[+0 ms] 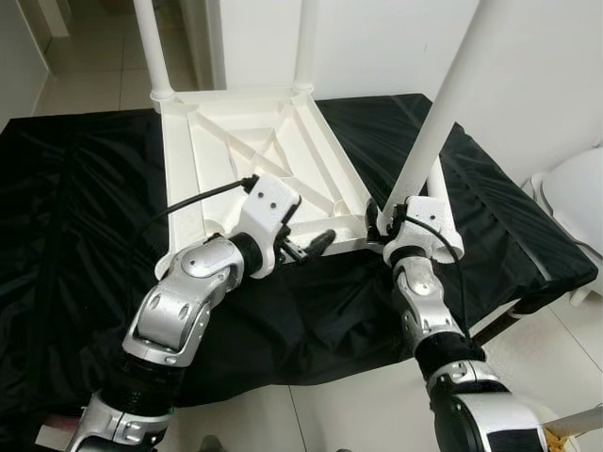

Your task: Building children table

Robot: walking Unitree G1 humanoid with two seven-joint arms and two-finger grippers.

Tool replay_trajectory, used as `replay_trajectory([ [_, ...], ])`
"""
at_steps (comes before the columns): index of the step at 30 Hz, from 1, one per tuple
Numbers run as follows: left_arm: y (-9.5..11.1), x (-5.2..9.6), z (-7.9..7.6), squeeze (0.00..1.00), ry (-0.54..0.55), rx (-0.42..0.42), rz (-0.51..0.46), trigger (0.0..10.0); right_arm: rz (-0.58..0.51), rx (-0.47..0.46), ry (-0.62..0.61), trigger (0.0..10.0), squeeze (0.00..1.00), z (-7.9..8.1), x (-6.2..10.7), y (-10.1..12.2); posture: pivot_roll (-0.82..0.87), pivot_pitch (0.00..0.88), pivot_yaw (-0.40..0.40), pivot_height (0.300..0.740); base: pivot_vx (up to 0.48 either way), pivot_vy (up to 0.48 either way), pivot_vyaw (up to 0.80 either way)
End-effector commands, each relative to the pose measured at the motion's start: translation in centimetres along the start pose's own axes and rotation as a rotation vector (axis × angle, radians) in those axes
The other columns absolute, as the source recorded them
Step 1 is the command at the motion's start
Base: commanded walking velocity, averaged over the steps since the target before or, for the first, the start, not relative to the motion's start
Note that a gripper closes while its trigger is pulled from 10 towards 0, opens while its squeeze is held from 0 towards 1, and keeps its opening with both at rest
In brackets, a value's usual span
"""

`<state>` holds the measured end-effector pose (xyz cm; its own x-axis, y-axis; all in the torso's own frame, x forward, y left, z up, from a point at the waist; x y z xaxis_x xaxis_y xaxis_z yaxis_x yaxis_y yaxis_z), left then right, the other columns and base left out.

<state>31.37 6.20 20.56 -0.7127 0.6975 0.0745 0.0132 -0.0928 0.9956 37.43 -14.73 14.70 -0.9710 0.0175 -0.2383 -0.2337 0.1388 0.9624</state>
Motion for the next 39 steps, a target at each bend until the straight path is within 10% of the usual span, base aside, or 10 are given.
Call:
replay_trajectory([
  [1,0.0,-0.3,0.7,0.0,0.086,0.002,-0.012,10.0,-0.016,0.006,0.02,10.0,1.0,0.2,0.3,0.3,-0.04,0.026,-0.048,0.74,0.0,0.0,0.0],
  [4,-0.2,-0.6,0.9,0.0,0.106,0.015,-0.015,10.0,-0.033,0.024,0.047,10.0,1.0,0.4,1.0,0.4,-0.04,0.025,-0.05,0.74,0.0,0.0,0.0],
  [5,-0.4,-1.0,1.2,0.0,0.129,0.019,-0.011,10.0,-0.033,0.024,0.075,10.0,0.0,0.6,1.7,0.4,-0.04,0.027,-0.05,0.74,0.0,0.0,0.0],
  [22,-1.5,-5.5,3.1,0.0,0.166,0.041,0.056,10.0,-0.005,-0.007,0.175,10.0,0.0,0.2,7.0,0.0,-0.07,0.035,-0.019,0.74,0.0,0.0,0.0],
  [39,-5.1,-5.7,7.4,0.0,0.329,-0.006,0.256,10.0,-0.076,-0.076,0.403,10.0,0.0,2.0,9.3,3.2,-0.1,0.062,0.005,0.74,0.0,0.0,0.0],
])
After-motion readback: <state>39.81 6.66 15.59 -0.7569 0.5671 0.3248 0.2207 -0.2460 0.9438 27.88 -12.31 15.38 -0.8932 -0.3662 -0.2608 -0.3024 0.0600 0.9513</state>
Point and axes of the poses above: a point about 5 cm out from each wrist's last joint towards the gripper, its own x axis pointing back from the gripper into the wrist, its own y axis along the axis of the wrist's last joint, z = x × y, the point moved 2 cm from there along -x, pointing out of the wrist towards the gripper, and after that the axes turned 6 degrees about x, right-handed, at the moved point
